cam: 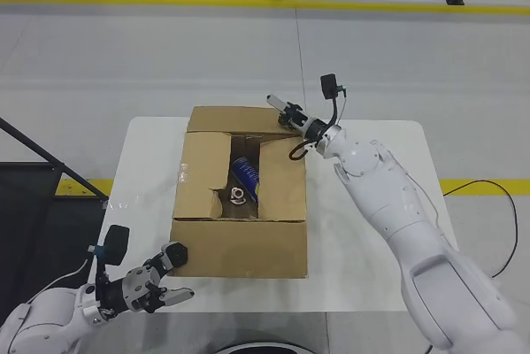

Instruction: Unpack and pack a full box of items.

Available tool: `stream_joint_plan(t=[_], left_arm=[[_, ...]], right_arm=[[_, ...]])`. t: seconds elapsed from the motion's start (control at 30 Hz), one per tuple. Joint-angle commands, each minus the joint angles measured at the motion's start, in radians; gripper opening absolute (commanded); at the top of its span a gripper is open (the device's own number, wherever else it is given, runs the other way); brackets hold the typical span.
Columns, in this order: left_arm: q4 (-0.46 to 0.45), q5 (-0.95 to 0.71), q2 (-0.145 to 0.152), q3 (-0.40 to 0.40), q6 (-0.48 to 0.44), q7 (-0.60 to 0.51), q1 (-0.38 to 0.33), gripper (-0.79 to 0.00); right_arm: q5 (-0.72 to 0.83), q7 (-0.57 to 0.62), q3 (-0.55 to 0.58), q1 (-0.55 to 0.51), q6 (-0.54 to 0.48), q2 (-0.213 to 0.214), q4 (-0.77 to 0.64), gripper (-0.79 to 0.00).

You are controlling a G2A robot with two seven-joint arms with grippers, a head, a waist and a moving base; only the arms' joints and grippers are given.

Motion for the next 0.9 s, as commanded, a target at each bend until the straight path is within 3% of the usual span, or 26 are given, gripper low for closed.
stream_joint_plan(t=[0.0,0.27,0.4,0.6,0.87], left_arm=[[0.000,0.000,0.003,0.001,-0.001,0.002,0.000,0.000],[-0.019,-0.039,0.010,-0.007,0.016,0.045,0.004,0.000],[-0.028,-0.042,0.010,-0.031,0.052,0.094,0.004,0.000],[0.006,-0.023,0.006,-0.074,0.148,0.198,0.002,0.000],[0.027,-0.011,0.003,-0.094,0.183,0.240,0.003,0.000]], right_arm=[[0.004,-0.001,0.004,0.005,-0.019,-0.005,0.009,0.000],[0.102,0.098,0.049,0.007,-0.137,-0.014,0.000,0.000],[0.210,0.256,0.075,-0.002,-0.155,-0.017,-0.029,0.000],[0.348,0.550,0.091,-0.008,-0.062,-0.021,-0.070,0.000],[0.348,0.556,0.091,-0.007,-0.059,-0.020,-0.070,0.000]])
